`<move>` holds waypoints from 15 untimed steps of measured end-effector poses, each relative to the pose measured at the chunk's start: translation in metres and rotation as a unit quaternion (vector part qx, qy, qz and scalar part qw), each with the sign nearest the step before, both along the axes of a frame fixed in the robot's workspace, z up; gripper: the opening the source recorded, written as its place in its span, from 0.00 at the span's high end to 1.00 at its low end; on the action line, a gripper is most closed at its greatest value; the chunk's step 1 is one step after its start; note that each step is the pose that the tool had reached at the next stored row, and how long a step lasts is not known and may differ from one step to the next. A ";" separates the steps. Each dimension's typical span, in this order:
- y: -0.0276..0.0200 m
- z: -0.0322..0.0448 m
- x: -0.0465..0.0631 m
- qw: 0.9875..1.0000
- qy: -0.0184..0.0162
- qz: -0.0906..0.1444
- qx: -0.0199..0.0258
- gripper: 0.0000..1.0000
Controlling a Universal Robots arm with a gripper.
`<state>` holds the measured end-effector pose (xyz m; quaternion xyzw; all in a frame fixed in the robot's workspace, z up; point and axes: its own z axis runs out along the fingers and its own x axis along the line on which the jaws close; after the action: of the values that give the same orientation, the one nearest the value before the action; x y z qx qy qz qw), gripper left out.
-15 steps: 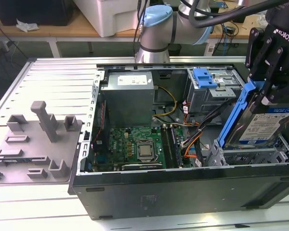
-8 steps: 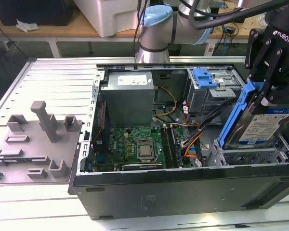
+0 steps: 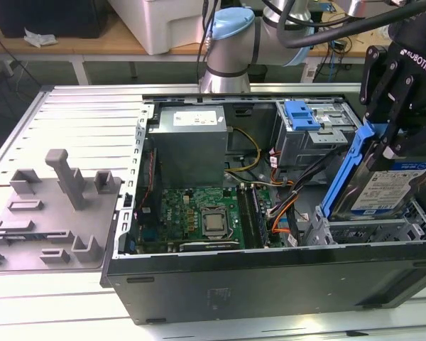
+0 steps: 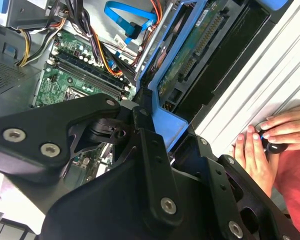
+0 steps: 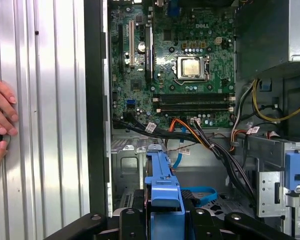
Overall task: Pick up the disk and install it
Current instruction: 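Insert the disk into the insertion slot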
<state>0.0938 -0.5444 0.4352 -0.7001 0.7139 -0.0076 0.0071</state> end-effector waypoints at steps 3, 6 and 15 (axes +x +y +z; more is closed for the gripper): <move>0.0000 -0.0010 0.000 1.000 0.000 0.000 0.000 0.63; -0.0001 -0.0021 0.000 1.000 0.000 0.000 0.000 0.63; 0.0000 -0.0031 0.000 1.000 0.000 0.000 0.000 0.63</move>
<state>0.0938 -0.5444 0.4321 -0.7001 0.7139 -0.0076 0.0072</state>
